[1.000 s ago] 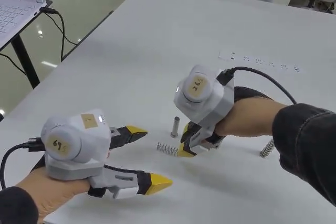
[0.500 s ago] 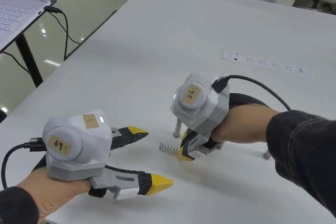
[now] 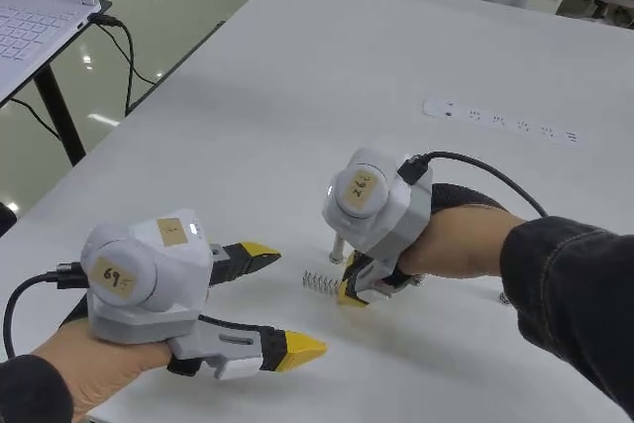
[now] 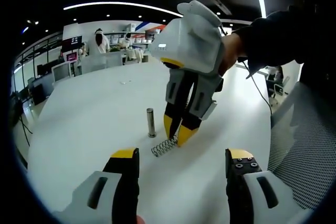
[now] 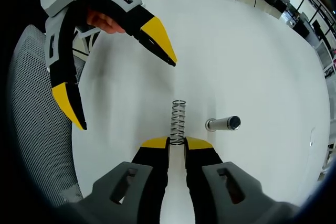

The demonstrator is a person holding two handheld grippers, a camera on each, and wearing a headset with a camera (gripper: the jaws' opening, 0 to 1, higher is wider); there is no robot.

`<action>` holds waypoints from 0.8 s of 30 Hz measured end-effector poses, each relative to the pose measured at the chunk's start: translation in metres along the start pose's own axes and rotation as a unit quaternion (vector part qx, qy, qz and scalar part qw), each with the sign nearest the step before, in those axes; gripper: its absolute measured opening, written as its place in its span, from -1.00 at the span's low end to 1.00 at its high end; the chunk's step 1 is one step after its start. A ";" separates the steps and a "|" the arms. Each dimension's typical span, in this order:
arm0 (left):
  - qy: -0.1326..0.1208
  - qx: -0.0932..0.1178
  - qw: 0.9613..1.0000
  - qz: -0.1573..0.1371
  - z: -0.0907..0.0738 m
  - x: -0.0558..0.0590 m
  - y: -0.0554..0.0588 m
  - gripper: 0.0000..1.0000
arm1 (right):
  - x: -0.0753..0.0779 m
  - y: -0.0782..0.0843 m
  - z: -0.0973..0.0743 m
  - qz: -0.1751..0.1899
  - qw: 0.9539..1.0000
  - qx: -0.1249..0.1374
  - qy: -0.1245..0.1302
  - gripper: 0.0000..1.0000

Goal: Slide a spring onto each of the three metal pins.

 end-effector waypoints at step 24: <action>0.021 -0.005 0.999 0.030 0.008 0.013 -0.013 0.23 | -0.023 0.012 -0.045 0.005 1.000 0.019 -0.002 -0.75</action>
Point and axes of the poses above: the centre of the closed fingertips' face, and the gripper's own axes: z roughly forward along the fingers, x roughly to its right, y roughly out of its underside, the point moved 1 cm from there along -z, roughly backward along the fingers, and after that the axes turned 5 degrees about -x, right-handed, at the moved point
